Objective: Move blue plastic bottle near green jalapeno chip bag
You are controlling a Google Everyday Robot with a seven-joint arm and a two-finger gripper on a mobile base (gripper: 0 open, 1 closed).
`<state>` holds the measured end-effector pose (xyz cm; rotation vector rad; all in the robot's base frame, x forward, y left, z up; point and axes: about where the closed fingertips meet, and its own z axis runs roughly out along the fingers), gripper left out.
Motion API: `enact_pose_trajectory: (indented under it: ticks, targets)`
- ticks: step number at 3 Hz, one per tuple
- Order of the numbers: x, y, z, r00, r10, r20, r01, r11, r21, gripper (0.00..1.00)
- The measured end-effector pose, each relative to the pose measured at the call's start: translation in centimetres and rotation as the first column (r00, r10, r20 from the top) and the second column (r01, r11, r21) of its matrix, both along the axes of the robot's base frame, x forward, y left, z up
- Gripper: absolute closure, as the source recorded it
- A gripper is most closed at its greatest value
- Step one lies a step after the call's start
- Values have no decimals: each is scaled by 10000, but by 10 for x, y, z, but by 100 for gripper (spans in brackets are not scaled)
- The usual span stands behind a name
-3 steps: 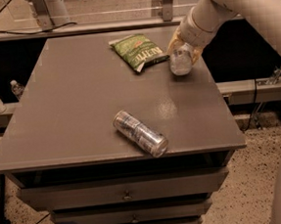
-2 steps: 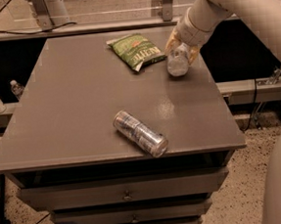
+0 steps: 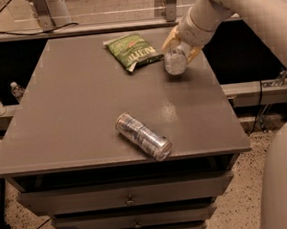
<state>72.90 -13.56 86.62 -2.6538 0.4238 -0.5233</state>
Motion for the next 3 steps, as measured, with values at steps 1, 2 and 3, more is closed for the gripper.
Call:
enact_pose_trajectory:
  ticks: [1, 2, 3]
  targets:
    - [2, 0, 5, 10000, 31, 31, -31, 10000, -26, 0]
    - [2, 0, 6, 10000, 12, 59, -12, 10000, -38, 0]
    - [11, -8, 37, 9963, -323, 793, 316, 9995, 94, 0]
